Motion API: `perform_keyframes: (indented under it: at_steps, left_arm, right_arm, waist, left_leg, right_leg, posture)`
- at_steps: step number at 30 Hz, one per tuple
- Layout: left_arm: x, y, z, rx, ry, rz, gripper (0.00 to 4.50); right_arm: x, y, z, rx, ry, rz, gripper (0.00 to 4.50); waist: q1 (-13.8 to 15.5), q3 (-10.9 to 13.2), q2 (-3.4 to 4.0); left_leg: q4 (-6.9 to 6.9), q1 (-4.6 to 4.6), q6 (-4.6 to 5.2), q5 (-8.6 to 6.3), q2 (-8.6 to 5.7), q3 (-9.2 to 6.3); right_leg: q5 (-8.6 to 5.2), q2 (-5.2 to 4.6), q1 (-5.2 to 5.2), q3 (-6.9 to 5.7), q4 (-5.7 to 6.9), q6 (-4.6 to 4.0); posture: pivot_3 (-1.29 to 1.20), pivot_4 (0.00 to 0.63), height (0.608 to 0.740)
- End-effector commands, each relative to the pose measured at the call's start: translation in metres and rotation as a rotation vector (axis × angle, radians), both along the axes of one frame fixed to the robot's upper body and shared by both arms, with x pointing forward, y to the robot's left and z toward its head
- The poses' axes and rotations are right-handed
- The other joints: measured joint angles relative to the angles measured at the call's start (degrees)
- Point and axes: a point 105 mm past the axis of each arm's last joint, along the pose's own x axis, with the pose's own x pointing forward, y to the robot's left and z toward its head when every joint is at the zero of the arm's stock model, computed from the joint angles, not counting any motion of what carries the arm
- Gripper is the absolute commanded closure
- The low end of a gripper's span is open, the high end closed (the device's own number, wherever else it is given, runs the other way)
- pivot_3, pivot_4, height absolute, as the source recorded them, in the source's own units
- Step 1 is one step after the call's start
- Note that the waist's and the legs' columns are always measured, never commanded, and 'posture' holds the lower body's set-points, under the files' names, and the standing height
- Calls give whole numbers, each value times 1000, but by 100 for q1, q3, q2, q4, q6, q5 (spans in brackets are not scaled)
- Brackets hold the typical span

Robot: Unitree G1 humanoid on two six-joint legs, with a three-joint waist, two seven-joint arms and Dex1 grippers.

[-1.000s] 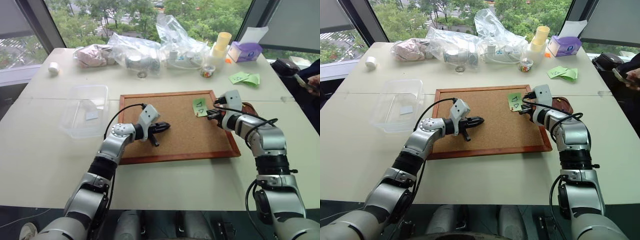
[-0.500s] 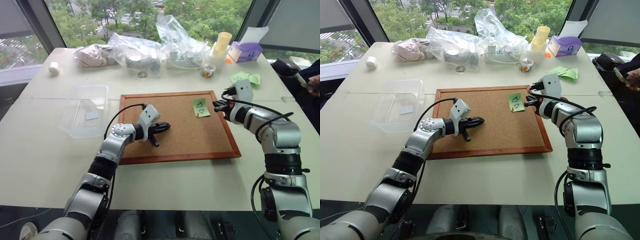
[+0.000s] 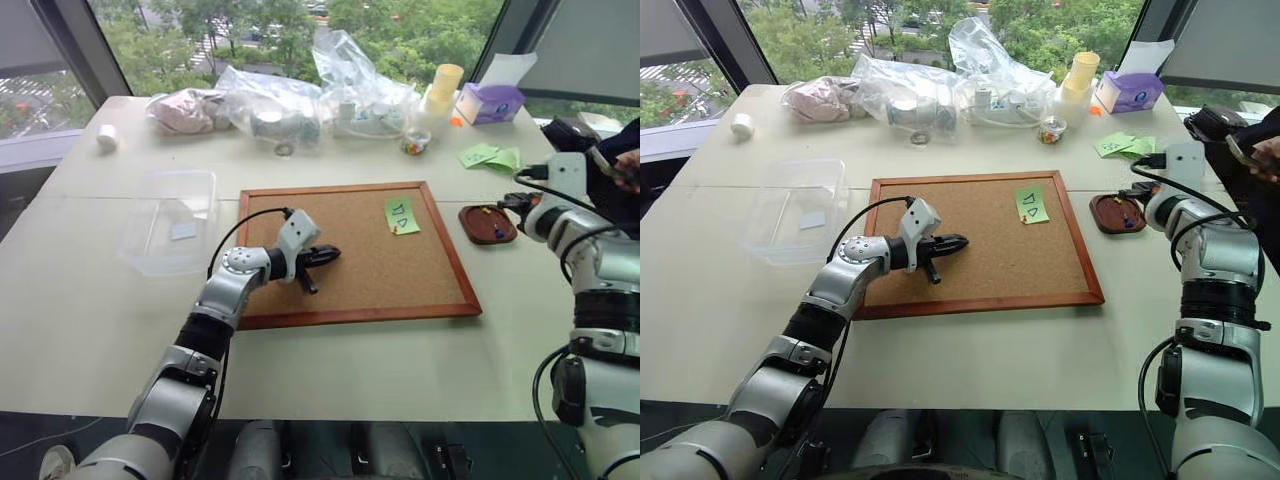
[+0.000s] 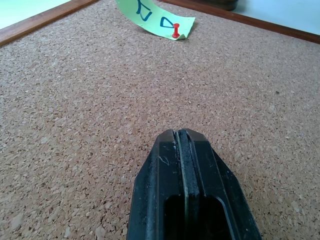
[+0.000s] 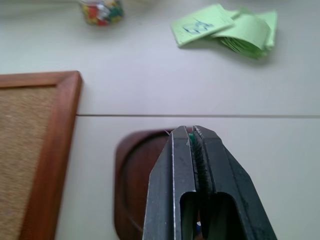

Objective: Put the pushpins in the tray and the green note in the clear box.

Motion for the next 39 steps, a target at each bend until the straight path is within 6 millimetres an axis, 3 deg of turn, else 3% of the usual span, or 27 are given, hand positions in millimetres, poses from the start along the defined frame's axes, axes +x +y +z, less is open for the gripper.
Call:
perform_keyframes:
  at_steps: [1,9,12,17,26,29,32,36,39]
  left_arm:
    - [-5,4,-19,32,64,7,4500]
    - [-5,5,-20,31,66,13,4500]
    - [-4,5,-19,32,64,16,4500]
    - [-4,6,-19,31,62,19,4500]
    - [-4,4,-18,30,62,12,4500]
    - [-4,4,-18,29,61,12,4500]
    - [-4,4,-18,28,62,13,4500]
    - [-5,4,-19,29,66,12,4500]
    - [-5,4,-20,30,67,12,4500]
  right_arm:
    - [6,2,12,18,-52,22,4423]
    - [9,7,-8,47,-16,39,4423]
    - [9,11,-14,50,-1,54,3548]
    - [8,11,-10,52,-13,52,1140]
    - [8,16,3,53,-49,74,1140]
    - [9,37,16,68,-79,157,1140]
    - [5,71,19,77,-79,260,1140]
    - [-6,118,8,76,-61,397,1140]
    - [-13,138,-2,69,-53,457,1140]
  waist:
    - [5,0,0]
    - [18,0,1]
    - [15,-1,1]
    - [16,-1,2]
    - [15,-1,2]
    - [13,-1,2]
    - [13,-2,3]
    - [26,-2,3]
    - [28,-2,3]
  left_leg:
    - [0,0,-1,0,0,0]
    - [0,0,-1,0,0,-1]
    - [0,0,-1,0,0,-1]
    - [1,0,-1,1,0,-1]
    - [0,0,-1,1,0,-1]
    - [1,0,-1,1,0,-1]
    - [1,0,-1,1,2,-3]
    - [1,-1,-1,1,2,-6]
    - [1,-2,-1,0,1,-6]
  right_leg:
    - [0,0,0,0,0,0]
    - [0,0,3,0,-1,0]
    - [0,0,3,0,-2,0]
    - [0,0,4,0,-2,0]
    - [0,0,3,0,-1,0]
    - [0,0,3,0,-1,0]
    - [0,0,3,0,-1,0]
    - [0,0,5,-1,-1,0]
    - [0,0,4,-1,-1,0]
  posture:
    - [0,150,740]
    - [0,150,740]
    - [0,150,740]
    - [0,150,740]
    - [0,150,740]
    - [0,150,740]
    - [0,150,740]
    - [0,150,740]
    - [0,150,740]
